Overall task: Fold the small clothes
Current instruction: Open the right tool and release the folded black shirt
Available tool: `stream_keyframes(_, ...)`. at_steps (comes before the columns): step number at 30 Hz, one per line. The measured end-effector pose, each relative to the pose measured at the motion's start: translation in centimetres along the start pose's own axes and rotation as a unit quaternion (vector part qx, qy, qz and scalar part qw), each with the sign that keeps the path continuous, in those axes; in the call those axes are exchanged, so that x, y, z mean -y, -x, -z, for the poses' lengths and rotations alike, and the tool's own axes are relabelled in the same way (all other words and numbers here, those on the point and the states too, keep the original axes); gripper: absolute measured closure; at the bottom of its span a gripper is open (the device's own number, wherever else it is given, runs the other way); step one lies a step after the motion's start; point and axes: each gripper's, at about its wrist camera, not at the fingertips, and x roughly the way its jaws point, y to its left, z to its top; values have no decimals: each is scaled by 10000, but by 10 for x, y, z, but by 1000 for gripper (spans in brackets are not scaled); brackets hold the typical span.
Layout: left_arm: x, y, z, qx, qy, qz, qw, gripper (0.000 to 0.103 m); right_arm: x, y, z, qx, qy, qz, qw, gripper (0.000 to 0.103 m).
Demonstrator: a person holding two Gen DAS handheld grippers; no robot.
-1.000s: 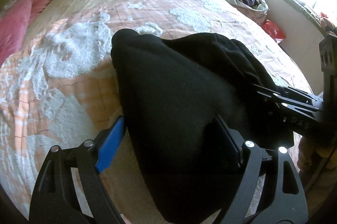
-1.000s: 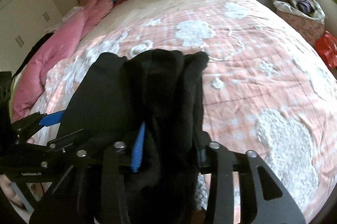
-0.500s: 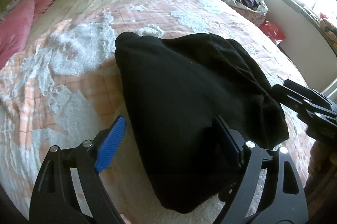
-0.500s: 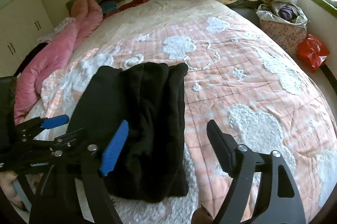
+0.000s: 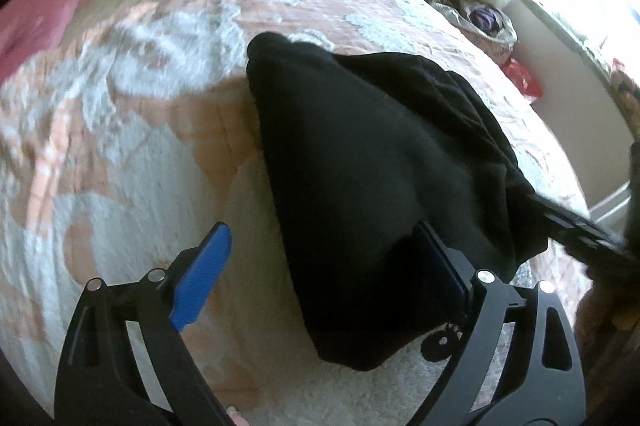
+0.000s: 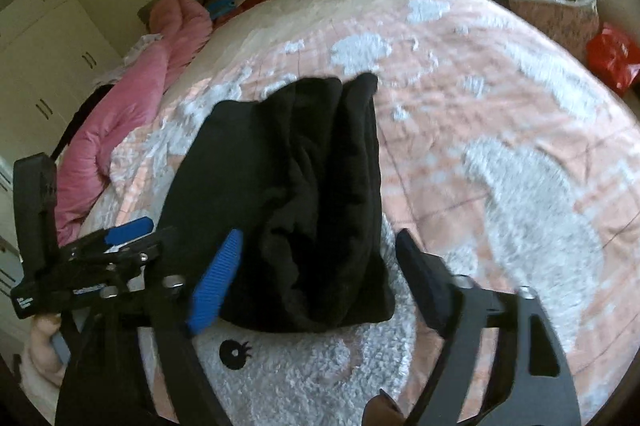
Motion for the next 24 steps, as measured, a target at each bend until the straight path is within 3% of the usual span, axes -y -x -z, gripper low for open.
stream_keyframes(1,0,-1,1,-13,40,27,10000,18,0,-1,1,4,19,12,10000,73)
stream_keyframes(3,1,-1,-1,-17,68,39,10000,19,0,5,-2,110,35,-65,9999,83)
stream_keyframes(6,8,3,-3,-8,68,135,9999,20,2,24,-7,349,147,-48,9993,92)
stream_keyframes(11,17,-1,0,-26,-37,118,9999,20,8,12,-2,158,228,321,9991,92)
stream_keyframes(14,15,-3,1,-52,3,110,9999,19,5,11,3,127,309,495,9982,81)
stream_keyframes(16,16,-1,0,-40,-34,77,10000,19,6,14,3,147,295,638,9974,62)
stream_keyframes(18,16,2,0,-26,-64,60,10000,19,7,20,4,200,258,662,9973,56)
stream_keyframes(21,17,6,0,0,-98,60,9999,19,5,34,6,365,221,761,9962,31)
stream_keyframes(24,18,11,-1,26,-130,77,9999,19,0,47,8,488,224,774,9956,21)
